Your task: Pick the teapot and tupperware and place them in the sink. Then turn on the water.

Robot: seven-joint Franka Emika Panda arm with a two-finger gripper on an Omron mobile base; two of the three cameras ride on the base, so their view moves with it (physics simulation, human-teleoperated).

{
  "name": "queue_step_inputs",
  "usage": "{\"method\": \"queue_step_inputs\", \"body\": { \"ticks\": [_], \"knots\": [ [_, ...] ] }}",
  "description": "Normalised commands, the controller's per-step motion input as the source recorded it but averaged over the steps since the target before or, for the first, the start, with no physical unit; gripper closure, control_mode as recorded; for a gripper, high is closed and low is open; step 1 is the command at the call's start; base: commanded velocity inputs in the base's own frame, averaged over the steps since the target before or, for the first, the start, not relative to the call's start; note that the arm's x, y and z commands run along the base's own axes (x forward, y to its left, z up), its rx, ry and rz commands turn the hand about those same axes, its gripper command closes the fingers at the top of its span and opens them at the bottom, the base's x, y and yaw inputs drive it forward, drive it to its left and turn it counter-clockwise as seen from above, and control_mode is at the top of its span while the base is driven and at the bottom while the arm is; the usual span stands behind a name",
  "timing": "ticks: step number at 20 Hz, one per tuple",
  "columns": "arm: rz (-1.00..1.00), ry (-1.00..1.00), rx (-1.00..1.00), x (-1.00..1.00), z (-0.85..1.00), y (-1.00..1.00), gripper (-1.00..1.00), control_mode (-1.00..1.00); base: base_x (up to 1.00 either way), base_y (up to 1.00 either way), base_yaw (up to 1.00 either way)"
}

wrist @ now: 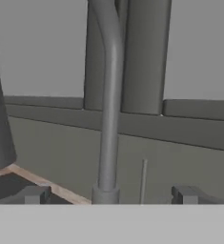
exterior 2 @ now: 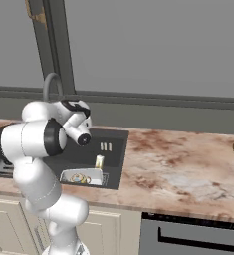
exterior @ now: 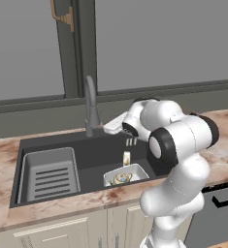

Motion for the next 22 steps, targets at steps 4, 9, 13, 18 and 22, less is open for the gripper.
{"method": "queue_step_inputs", "body": {
  "ticks": [4, 9, 13, 18, 22],
  "knots": [
    [-0.13, 0.00, 0.00, 0.43, -0.15, 0.00, -1.00, -1.00, 0.00, 0.00, 0.00],
    [-0.07, 0.00, 0.00, 0.36, -0.12, 0.00, -1.00, -1.00, 0.00, 0.00, 0.00],
    [-0.03, 0.00, 0.00, 0.29, -0.27, 0.00, -1.00, -1.00, 0.00, 0.00, 0.00],
    [-0.05, 0.00, 0.00, 0.32, -0.35, 0.00, -1.00, -1.00, 0.00, 0.00, 0.00],
    [-0.08, 0.00, 0.00, 0.51, -0.08, 0.00, -1.00, -1.00, 0.00, 0.00, 0.00]
  ]
}}
